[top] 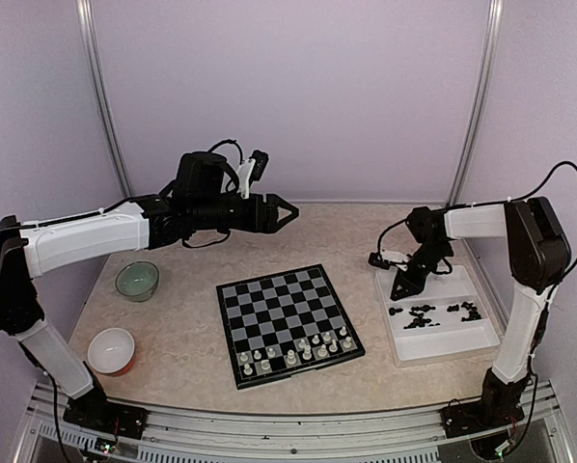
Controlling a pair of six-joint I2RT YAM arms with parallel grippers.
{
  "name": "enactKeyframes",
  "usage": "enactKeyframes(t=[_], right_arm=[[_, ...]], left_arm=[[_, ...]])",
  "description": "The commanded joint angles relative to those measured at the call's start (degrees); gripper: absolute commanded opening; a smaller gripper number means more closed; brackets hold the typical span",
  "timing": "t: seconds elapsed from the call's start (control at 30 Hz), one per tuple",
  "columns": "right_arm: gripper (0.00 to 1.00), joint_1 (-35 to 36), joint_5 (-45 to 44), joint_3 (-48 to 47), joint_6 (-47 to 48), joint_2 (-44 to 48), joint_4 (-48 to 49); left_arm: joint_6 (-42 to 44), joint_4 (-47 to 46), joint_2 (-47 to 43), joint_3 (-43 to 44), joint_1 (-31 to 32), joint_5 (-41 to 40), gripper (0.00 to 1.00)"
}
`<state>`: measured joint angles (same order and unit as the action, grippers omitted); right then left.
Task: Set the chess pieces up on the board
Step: Pick up the pawn from the storage box.
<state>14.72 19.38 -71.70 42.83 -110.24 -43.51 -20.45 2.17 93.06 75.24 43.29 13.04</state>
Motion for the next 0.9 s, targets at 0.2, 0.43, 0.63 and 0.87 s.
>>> enactKeyframes(t=[0.2,0.43,0.63,0.87], right_arm=[[0.09,-4.1,4.2,1.9,-1.0,4.3,-1.1],[0.09,-6.1,10.6,1.0,-4.5,8.5,-2.0],[0.09,-6.3,24.4,-4.6,-12.0,13.3,-2.4],[0.1,-6.1,42.2,-13.1,-21.9,14.7,-0.9]], left_arm=[[0.8,-0.8,-0.4,0.0,0.6,1.1,0.75],[0.8,-1.7,0.6,0.1,0.9,2.4,0.75],[0.8,-12.0,0.7,-3.9,3.0,0.1,0.73],[11.0,-34.9,2.4,-9.1,12.6,-17.8,0.73]])
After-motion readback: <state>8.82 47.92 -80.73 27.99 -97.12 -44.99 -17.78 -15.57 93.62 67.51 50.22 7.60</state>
